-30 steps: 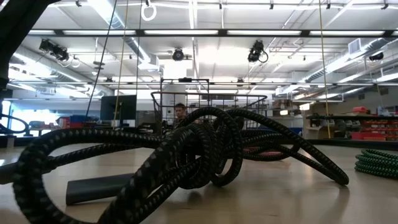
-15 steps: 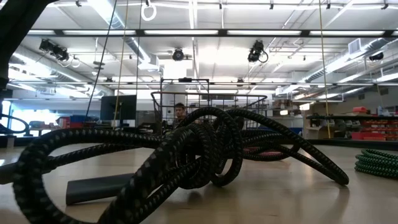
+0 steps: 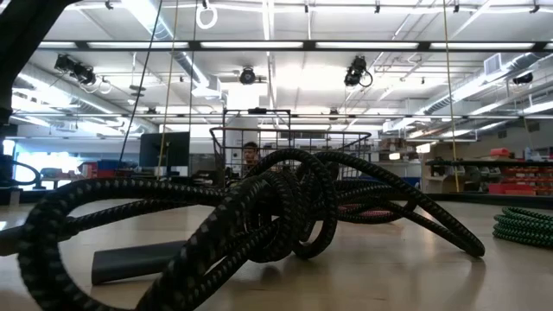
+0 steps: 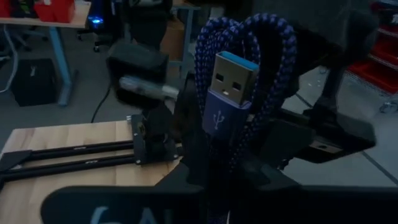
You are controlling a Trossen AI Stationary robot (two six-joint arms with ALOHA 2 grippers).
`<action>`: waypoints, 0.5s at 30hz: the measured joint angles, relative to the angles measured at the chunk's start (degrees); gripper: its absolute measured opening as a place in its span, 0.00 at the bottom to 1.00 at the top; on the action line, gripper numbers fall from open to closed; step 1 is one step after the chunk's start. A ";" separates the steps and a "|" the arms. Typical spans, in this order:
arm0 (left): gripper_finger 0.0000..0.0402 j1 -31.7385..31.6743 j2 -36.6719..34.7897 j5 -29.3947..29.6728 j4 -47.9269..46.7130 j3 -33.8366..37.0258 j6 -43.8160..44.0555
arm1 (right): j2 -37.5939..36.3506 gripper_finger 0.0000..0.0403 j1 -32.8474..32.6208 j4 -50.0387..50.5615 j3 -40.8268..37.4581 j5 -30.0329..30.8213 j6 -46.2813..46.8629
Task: Pick and place USB-C Cables
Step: Put the dark blue charger cable into the wire basket
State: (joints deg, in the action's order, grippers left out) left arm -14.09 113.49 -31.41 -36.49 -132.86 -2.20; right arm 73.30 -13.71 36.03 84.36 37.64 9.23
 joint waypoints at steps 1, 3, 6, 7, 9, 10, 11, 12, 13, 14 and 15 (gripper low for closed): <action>0.08 0.00 0.00 0.27 -0.15 0.00 -0.06 | 0.00 0.26 -0.01 -0.17 0.00 1.11 0.00; 0.08 -0.02 0.02 0.30 -0.08 0.02 -0.11 | 0.00 0.32 -0.03 -0.16 0.00 2.24 0.12; 0.08 -0.11 0.02 0.20 -0.28 0.02 -0.30 | 0.00 0.40 -0.03 -0.01 0.00 4.11 0.06; 0.08 -0.17 0.02 0.20 -0.32 0.00 -0.53 | -0.01 0.43 -0.03 0.23 0.00 4.51 -0.04; 0.08 -0.46 0.02 0.39 -0.90 0.02 -1.03 | -0.33 0.47 -0.03 1.49 0.00 5.06 -0.20; 0.08 -0.72 0.05 0.69 -1.03 0.04 -1.22 | -0.62 0.48 -0.03 2.20 0.00 5.40 -0.24; 0.08 -1.04 0.07 0.88 -1.23 0.04 -1.24 | -1.00 0.50 -0.11 2.88 0.00 5.97 -0.20; 0.08 -1.41 0.09 1.12 -1.48 0.04 -1.24 | -1.42 0.51 -0.24 3.77 0.00 6.57 -0.13; 0.08 -1.96 0.07 1.63 -1.91 0.04 -1.24 | -1.89 0.52 -0.43 4.36 0.00 7.07 0.15; 0.08 -2.54 0.07 2.22 -2.68 0.04 -1.31 | -2.37 0.53 -0.65 4.73 0.00 7.57 0.49; 0.08 -3.11 0.08 2.72 -3.59 0.04 -1.51 | -2.95 0.53 -0.94 5.21 0.00 7.89 0.82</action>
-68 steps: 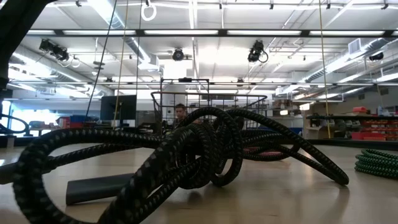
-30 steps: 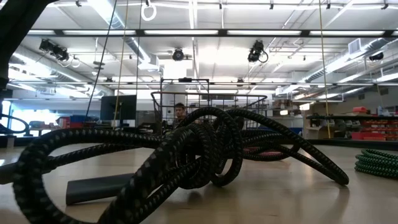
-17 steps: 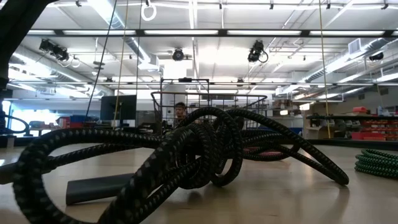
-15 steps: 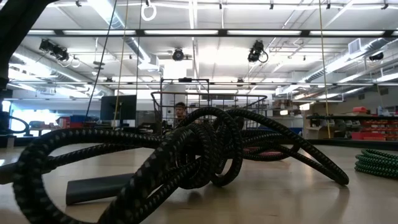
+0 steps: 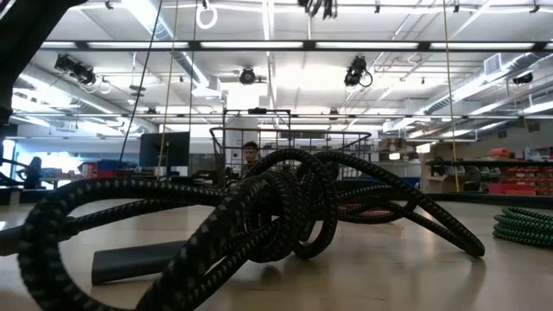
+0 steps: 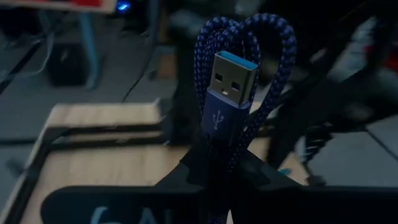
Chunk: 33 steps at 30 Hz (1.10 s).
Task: Pick and place USB-C Cables
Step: Put the dark blue charger cable into the wire basket
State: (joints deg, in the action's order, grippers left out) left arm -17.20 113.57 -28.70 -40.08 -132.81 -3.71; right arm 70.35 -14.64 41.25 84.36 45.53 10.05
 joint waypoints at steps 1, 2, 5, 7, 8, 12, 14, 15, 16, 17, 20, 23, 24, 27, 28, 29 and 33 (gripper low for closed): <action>0.08 -0.57 0.01 0.45 -1.22 0.00 -0.17 | -0.66 0.54 -0.27 0.38 0.00 0.31 0.17; 0.08 -1.11 0.01 1.07 -2.84 0.00 -0.61 | -1.36 0.54 -0.58 0.68 0.00 0.75 0.25; 0.08 -2.83 0.00 4.41 -9.57 0.00 -2.96 | -3.82 0.54 -1.52 1.35 0.02 1.70 0.28; 0.08 -3.75 0.01 9.12 -15.68 0.00 -5.04 | -5.44 0.54 -2.10 1.39 0.02 1.72 0.28; 0.08 -4.16 0.01 12.35 -19.18 0.00 -6.28 | -6.22 0.54 -2.41 1.40 0.02 1.72 0.28; 0.08 -5.46 0.01 26.58 -33.21 0.00 -10.34 | -9.07 0.54 -3.43 1.41 0.02 1.53 0.28; 0.08 -6.02 0.01 31.14 -38.50 0.02 -11.58 | -10.06 0.54 -3.74 1.48 0.02 1.46 0.30; 0.08 -6.25 0.01 32.17 -40.28 0.02 -12.11 | -10.46 0.54 -3.79 1.52 0.02 1.44 0.30; 0.08 -6.55 0.01 32.77 -41.60 0.02 -12.41 | -10.77 0.54 -3.79 1.53 0.02 1.44 0.29; 0.08 -6.84 0.01 32.89 -42.24 0.02 -12.49 | -11.01 0.54 -3.79 1.67 0.03 1.41 0.29; 0.08 -7.65 0.01 32.95 -41.68 0.02 -12.96 | -11.26 0.54 -3.79 2.29 0.04 1.34 0.30; 0.08 -7.91 0.81 32.95 -38.97 0.11 -14.39 | -11.06 0.54 -3.79 2.52 0.04 1.28 0.30; 0.08 -8.00 1.51 32.91 -37.95 0.12 -15.07 | -10.93 0.54 -3.77 2.54 0.04 1.28 0.30; 0.08 -7.95 3.74 31.00 -33.77 0.13 -16.81 | -10.50 0.54 -3.78 2.65 0.04 1.05 0.40; 0.08 -7.79 4.61 30.31 -32.83 0.13 -17.16 | -10.41 0.54 -3.77 2.65 0.04 0.91 0.53; 0.08 -7.73 5.60 29.78 -32.04 0.13 -17.80 | -10.34 0.54 -3.79 2.66 0.04 0.80 0.69; 0.08 -7.44 10.39 29.58 -30.67 0.13 -18.95 | -9.96 0.54 -3.77 2.65 0.04 -0.54 2.22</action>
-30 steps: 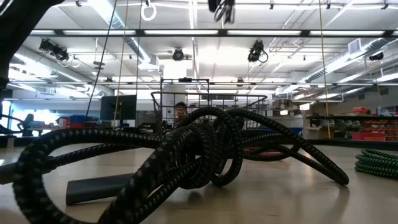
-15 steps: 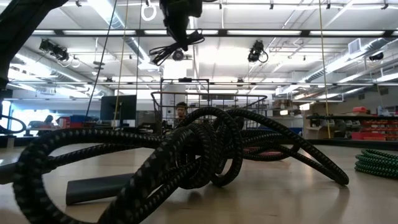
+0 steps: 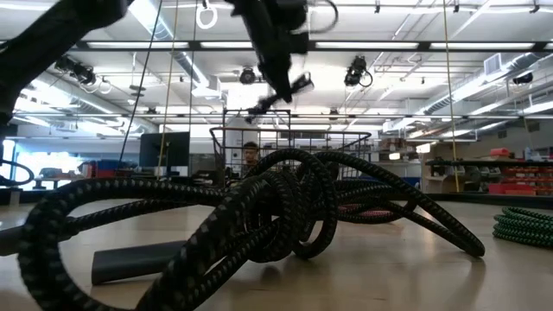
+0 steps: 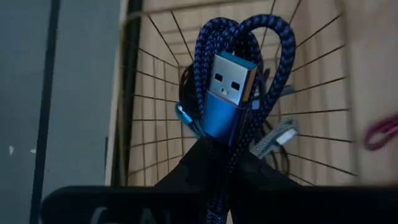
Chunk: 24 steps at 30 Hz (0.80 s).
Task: Pick and place USB-C Cables
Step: Put the dark blue charger cable into the wire basket
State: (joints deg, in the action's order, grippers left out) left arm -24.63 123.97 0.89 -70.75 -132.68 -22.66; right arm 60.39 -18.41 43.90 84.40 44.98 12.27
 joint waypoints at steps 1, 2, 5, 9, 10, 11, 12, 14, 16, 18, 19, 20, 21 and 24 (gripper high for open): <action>0.08 0.10 1.22 0.06 0.00 0.01 -0.67 | 0.14 0.54 -0.01 0.01 0.00 -0.65 0.46; 0.08 0.08 2.46 0.12 -0.16 0.02 -1.75 | 0.24 0.54 -0.02 -0.02 0.00 -1.35 0.98; 0.08 0.34 5.45 0.46 0.68 0.04 -3.55 | 0.52 0.54 -0.02 -0.02 0.00 -3.43 1.99; 0.08 0.79 8.35 2.08 1.85 0.04 -5.87 | 1.00 0.54 0.00 -0.09 0.00 -4.69 3.23; 0.08 0.94 8.85 2.04 2.18 0.04 -6.66 | 1.12 0.54 -0.02 -0.07 0.00 -4.71 3.23; 0.08 1.14 9.22 2.09 2.45 0.04 -7.58 | 1.26 0.54 0.00 -0.07 0.00 -4.75 3.27; 0.08 1.31 9.60 2.09 2.55 0.04 -8.59 | 1.43 0.54 0.00 -0.07 0.00 -4.85 3.32; 0.08 1.78 10.13 2.12 2.71 0.04 -11.02 | 1.53 0.54 0.00 -0.07 0.00 -4.96 3.33; 0.08 2.42 10.74 2.12 2.94 0.02 -12.83 | 1.51 0.54 0.00 -0.07 0.00 -5.10 3.94; 0.08 2.78 11.12 2.09 2.96 0.02 -13.93 | 1.50 0.54 0.00 -0.07 0.00 -5.11 4.51; 0.08 2.92 11.32 2.07 2.86 0.04 -14.17 | 1.52 0.54 0.00 -0.07 0.00 -5.13 4.52; 0.08 3.16 11.56 1.90 3.56 0.04 -14.52 | 1.52 0.54 0.00 -0.07 0.00 -5.13 4.57; 0.08 3.29 11.67 2.11 4.10 0.04 -14.93 | 1.52 0.54 0.00 -0.09 0.00 -5.15 4.57; 0.08 3.27 11.99 2.06 4.55 0.04 -15.56 | 1.50 0.54 0.00 -0.09 0.00 -5.17 4.72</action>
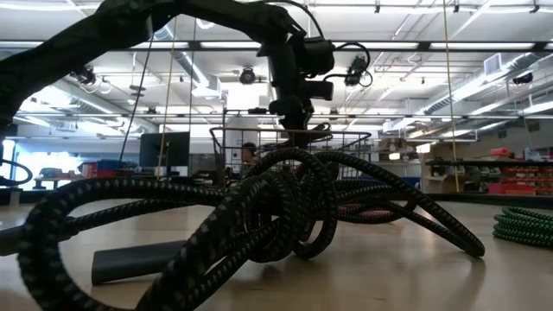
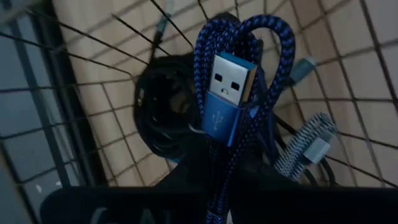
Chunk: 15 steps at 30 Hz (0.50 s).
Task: Pick and place USB-C Cables
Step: Put the dark blue charger cable into the wire basket
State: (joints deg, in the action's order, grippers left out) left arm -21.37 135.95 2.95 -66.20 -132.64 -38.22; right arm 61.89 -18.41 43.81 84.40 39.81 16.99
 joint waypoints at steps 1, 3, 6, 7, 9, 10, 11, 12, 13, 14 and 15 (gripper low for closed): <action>0.08 -0.01 0.09 -0.01 0.48 -0.02 0.03 | 0.00 0.54 0.00 -0.01 0.00 -0.02 0.00; 0.08 -0.02 0.20 -0.06 0.06 -0.02 0.04 | 0.00 0.54 0.00 -0.11 0.00 -0.02 0.00; 0.08 -0.32 0.20 -1.16 0.22 -0.02 0.04 | 0.00 0.54 0.00 -0.15 0.00 -0.08 0.16; 0.08 -0.40 0.20 -1.85 0.19 -0.02 0.06 | 0.00 0.54 0.00 -0.14 0.00 -0.10 0.55; 0.08 -0.75 0.20 -3.55 -0.05 -0.02 0.43 | 0.00 0.54 0.00 -0.14 0.00 -0.27 1.07; 0.08 -0.98 0.20 -4.13 -0.21 -0.02 1.01 | 0.00 0.54 0.00 -0.15 0.00 -0.43 1.07; 0.08 -1.18 0.20 -4.43 -0.56 -0.02 1.53 | 0.00 0.54 0.00 -0.15 0.00 -0.46 1.09; 0.08 -1.39 0.20 -4.47 -1.27 -0.02 1.76 | 0.00 0.54 0.00 -0.15 0.00 -0.51 1.09; 0.08 -1.65 0.20 -4.48 -2.18 -0.02 1.91 | 0.00 0.54 0.00 -0.15 0.00 -0.57 1.09; 0.08 -1.90 0.20 -4.53 -3.10 -0.02 2.13 | 0.00 0.54 0.00 -0.13 0.00 -0.59 1.09; 0.08 -2.13 0.20 -4.53 -4.06 -0.02 2.67 | 0.00 0.54 0.00 -0.13 0.00 -0.59 1.09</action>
State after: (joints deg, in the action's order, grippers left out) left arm -23.49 136.16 -1.58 -70.26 -132.66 -35.55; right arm 61.89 -18.41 43.68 84.40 39.22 18.09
